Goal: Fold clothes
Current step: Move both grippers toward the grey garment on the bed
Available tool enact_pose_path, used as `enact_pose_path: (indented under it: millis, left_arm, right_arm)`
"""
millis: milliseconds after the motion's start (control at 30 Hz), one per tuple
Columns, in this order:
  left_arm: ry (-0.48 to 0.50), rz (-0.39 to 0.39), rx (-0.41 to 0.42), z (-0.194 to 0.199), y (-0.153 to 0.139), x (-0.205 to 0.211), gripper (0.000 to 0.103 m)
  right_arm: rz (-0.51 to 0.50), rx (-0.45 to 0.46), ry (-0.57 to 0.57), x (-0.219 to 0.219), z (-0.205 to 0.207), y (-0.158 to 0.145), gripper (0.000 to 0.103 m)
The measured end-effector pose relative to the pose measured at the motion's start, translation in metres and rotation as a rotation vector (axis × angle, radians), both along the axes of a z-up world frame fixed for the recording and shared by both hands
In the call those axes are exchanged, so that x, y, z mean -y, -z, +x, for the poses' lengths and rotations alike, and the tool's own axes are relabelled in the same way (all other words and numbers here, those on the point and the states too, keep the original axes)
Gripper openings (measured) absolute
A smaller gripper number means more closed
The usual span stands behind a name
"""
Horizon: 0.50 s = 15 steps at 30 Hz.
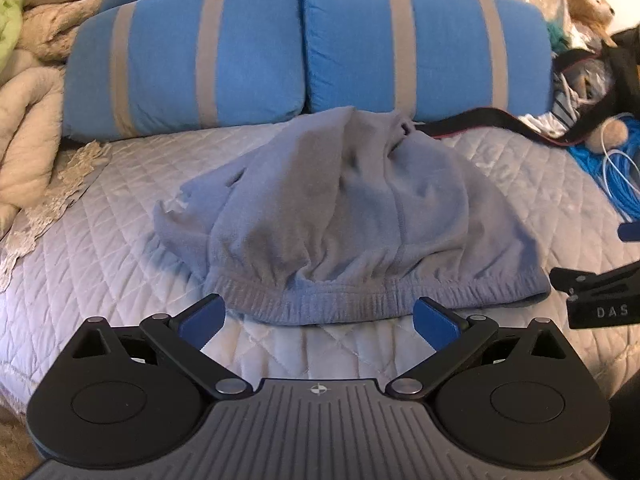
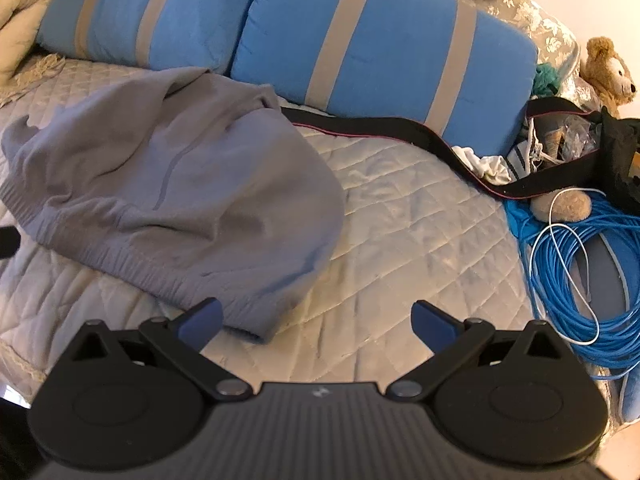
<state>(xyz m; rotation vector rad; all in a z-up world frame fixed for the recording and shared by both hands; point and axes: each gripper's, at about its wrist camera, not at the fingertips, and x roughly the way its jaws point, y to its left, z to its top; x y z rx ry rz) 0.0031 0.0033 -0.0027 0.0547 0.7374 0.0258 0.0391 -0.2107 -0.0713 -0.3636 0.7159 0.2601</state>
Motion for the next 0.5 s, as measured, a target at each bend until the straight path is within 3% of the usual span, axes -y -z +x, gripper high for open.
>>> enact_pose_path:
  millis: [300, 500]
  left_arm:
    - [0.013, 0.039, -0.057, 0.017, 0.015, -0.018, 0.103]
    - [-0.005, -0.035, 0.003, -0.003, 0.0, -0.012, 0.103]
  right_arm:
    - [-0.062, 0.04, -0.029, -0.006, -0.01, -0.007, 0.103]
    - [-0.088, 0.015, -0.04, -0.01, 0.0, 0.0, 0.103]
